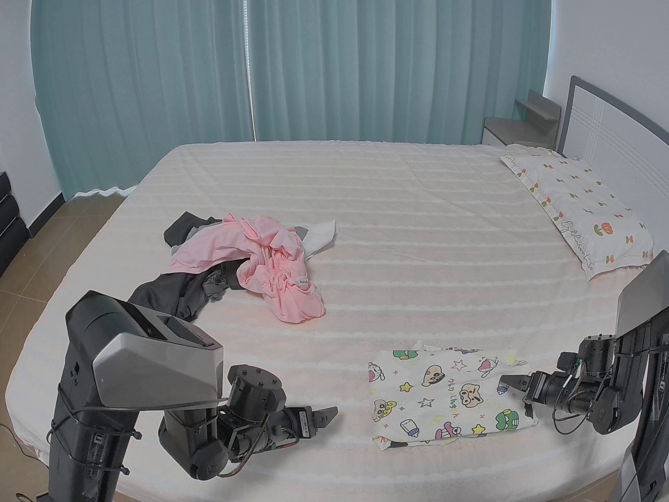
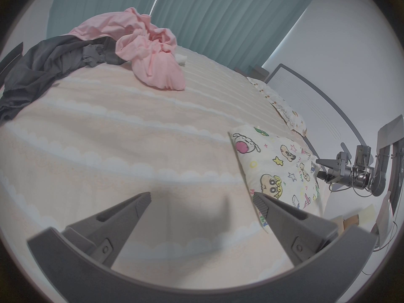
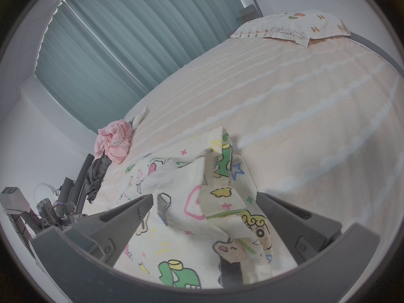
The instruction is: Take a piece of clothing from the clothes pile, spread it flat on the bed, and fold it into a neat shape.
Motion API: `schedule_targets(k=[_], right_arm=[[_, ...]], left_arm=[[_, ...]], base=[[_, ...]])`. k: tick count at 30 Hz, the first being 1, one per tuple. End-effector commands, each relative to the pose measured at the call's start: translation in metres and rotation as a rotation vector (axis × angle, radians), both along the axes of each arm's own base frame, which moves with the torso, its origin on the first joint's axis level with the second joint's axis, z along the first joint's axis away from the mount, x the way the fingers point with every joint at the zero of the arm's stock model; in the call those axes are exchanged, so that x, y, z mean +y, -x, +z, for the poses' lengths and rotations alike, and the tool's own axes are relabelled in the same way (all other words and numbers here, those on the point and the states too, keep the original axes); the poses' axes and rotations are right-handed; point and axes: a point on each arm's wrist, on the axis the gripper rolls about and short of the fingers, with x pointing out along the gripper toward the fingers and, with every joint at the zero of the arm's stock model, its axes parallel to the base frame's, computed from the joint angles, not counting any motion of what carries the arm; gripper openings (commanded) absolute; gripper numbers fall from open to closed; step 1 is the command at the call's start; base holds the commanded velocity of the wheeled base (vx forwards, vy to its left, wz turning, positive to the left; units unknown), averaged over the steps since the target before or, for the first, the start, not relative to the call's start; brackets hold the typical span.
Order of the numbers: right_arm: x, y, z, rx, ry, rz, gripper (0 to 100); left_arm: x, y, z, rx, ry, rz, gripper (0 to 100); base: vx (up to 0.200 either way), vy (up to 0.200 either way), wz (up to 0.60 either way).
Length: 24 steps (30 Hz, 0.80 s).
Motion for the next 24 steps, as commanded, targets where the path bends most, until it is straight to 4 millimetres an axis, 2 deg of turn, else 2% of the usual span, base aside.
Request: schedule_targets(k=[1,14,20,24], right_arm=[[-0.003,0.001,0.007,-0.030,-0.002,-0.008,100],[0.001,0.004,0.007,-0.018,-0.004,0.010,100],[0.010,0.007,0.005,0.000,-0.012,0.055,100],[0.021,0.008,0.003,0.009,-0.018,0.107,100]], left_arm=[[-0.008,0.004,0.004,-0.018,0.002,-0.015,100],[-0.012,0.010,0.003,-0.011,0.000,0.003,100],[-0.017,0.008,0.004,-0.009,0.029,0.014,100],[-0.026,-0.005,0.010,-0.022,0.116,0.058,100]], base=[[0.000,-0.200,0.00],[0.000,-0.200,0.00],[0.000,0.000,0.00],[0.000,0.000,0.00]])
